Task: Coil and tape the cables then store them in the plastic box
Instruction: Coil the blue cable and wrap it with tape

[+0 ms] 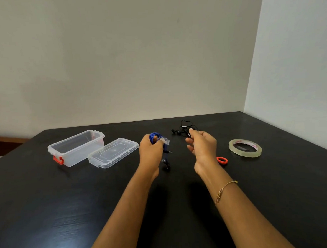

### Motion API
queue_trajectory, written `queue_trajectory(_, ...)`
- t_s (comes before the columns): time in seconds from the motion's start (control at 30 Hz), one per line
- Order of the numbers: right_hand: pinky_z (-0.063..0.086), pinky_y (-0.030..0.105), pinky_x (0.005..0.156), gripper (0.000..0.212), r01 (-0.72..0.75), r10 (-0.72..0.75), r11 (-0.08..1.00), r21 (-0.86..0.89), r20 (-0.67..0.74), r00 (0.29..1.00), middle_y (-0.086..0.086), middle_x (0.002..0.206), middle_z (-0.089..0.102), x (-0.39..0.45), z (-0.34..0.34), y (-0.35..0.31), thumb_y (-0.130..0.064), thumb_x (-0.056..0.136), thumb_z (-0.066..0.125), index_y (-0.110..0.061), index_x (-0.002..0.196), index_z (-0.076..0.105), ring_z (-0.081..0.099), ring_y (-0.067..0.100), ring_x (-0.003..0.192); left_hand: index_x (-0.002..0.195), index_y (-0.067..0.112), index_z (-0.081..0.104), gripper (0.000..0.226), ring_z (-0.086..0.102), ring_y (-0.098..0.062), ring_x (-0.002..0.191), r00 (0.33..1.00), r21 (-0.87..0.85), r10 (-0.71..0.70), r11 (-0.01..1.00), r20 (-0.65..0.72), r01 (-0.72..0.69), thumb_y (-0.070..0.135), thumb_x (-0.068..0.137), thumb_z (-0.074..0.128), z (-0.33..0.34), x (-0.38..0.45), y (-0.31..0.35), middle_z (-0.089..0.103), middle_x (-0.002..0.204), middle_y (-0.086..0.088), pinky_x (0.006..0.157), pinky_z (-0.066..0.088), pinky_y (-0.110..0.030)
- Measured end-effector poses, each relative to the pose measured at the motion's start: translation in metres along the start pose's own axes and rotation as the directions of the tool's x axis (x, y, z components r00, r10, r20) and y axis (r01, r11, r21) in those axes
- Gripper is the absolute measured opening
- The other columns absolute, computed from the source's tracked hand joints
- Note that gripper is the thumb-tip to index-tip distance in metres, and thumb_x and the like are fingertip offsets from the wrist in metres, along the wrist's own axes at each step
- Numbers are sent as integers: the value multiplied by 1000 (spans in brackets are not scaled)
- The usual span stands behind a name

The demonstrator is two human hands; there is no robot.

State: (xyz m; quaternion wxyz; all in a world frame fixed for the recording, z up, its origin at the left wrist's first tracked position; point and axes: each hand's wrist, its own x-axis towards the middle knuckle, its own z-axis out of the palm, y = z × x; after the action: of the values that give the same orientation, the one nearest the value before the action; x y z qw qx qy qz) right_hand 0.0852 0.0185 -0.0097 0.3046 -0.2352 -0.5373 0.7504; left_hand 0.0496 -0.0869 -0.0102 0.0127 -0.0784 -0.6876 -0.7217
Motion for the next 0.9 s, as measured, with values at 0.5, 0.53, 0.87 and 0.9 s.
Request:
queue_trajectory(0.5, 51, 28, 78, 34, 842, -526, 341, -419, 657, 540, 6, 106, 52, 2, 3, 19, -12, 77, 70, -10, 109, 59, 51, 17, 98, 94, 18, 52, 15, 56, -13, 81, 993, -103, -41, 993, 107, 52, 4, 88, 53, 0, -1, -1, 57, 94, -8, 68, 49, -22)
queue_trajectory(0.53, 52, 30, 78, 31, 851, -554, 317, -420, 646, 525, 8, 105, 55, 2, 4, 21, -11, 78, 69, -7, 108, 59, 53, 18, 96, 96, 17, 51, 15, 57, -13, 82, 994, -110, -45, 992, 105, 56, 5, 88, 54, 0, 0, -1, 57, 96, -9, 69, 49, -22)
queue_trajectory(0.87, 46, 3, 72, 18, 819, -703, 434, -376, 427, 568, 8, 93, 67, -3, 6, 19, 0, 84, 60, -2, 102, 65, 57, 3, 80, 105, 13, 50, 17, 55, -10, 78, 998, -121, -47, 991, 48, 52, 6, 90, 52, -3, 3, 0, 55, 89, -2, 62, 45, -20)
queue_trajectory(0.9, 45, 2, 71, 18, 795, -698, 479, -373, 388, 603, 7, 92, 67, -2, 5, 17, 1, 84, 60, -2, 100, 65, 56, 1, 77, 106, 12, 50, 17, 55, -10, 77, 998, -109, -51, 993, 47, 56, 6, 90, 52, -4, 4, 1, 55, 89, -3, 61, 44, -20)
